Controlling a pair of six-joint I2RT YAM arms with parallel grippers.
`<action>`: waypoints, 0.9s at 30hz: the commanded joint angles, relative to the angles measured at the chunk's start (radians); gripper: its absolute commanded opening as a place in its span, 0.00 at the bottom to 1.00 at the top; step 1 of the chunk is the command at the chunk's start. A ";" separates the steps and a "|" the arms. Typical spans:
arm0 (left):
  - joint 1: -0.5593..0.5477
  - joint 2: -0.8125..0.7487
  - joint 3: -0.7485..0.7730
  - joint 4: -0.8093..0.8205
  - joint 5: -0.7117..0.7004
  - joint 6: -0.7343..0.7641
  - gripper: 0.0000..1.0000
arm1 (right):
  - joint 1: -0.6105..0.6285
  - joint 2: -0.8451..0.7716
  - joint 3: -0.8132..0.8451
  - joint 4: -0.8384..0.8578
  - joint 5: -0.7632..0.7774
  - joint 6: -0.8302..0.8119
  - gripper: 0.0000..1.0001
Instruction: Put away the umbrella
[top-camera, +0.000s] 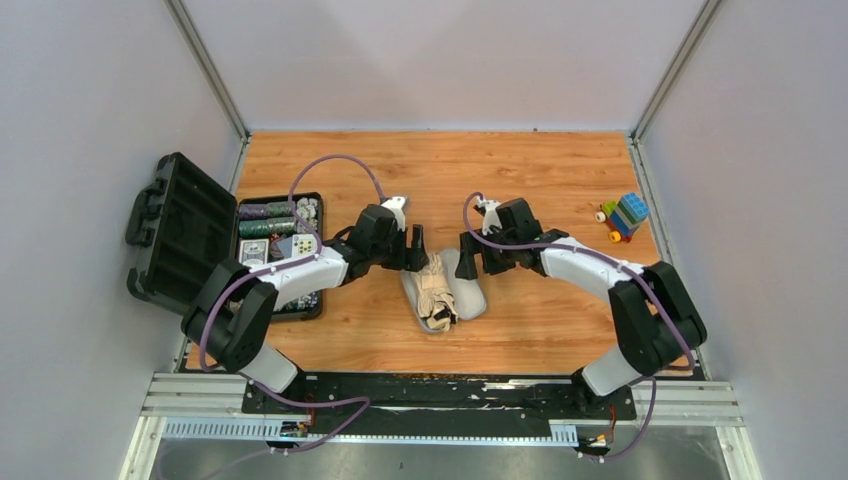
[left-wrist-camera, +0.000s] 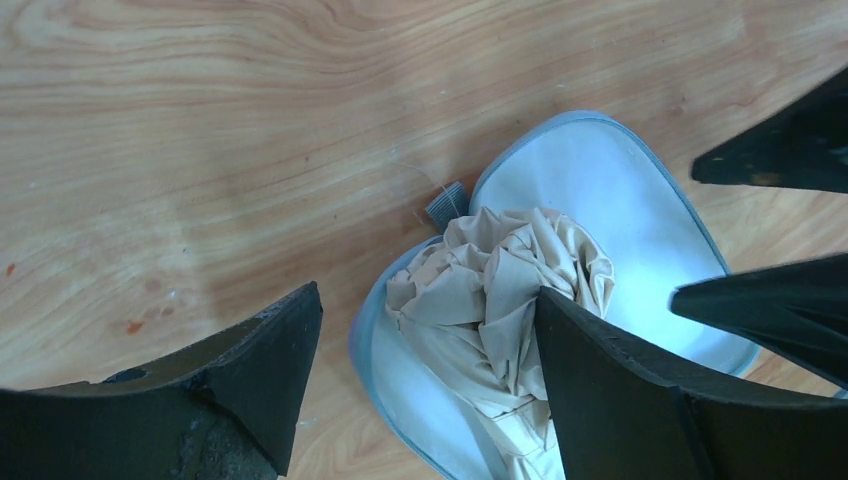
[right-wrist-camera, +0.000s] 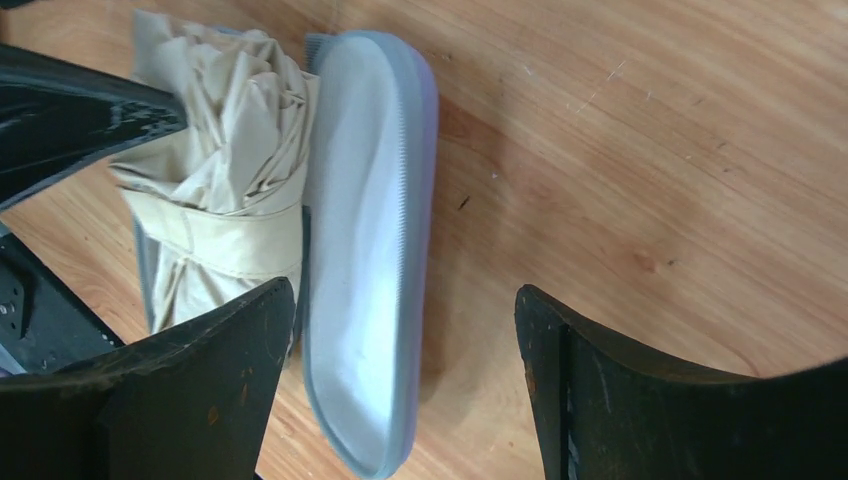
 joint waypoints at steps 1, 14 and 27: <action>-0.004 0.020 0.034 0.027 0.067 0.105 0.85 | -0.011 0.085 0.027 0.083 -0.103 -0.052 0.79; -0.007 0.010 0.053 0.020 0.214 0.201 0.59 | -0.011 0.087 -0.007 0.130 -0.039 -0.023 0.08; -0.054 -0.099 0.036 -0.159 0.152 0.084 0.41 | -0.009 -0.055 -0.103 0.206 0.104 0.063 0.00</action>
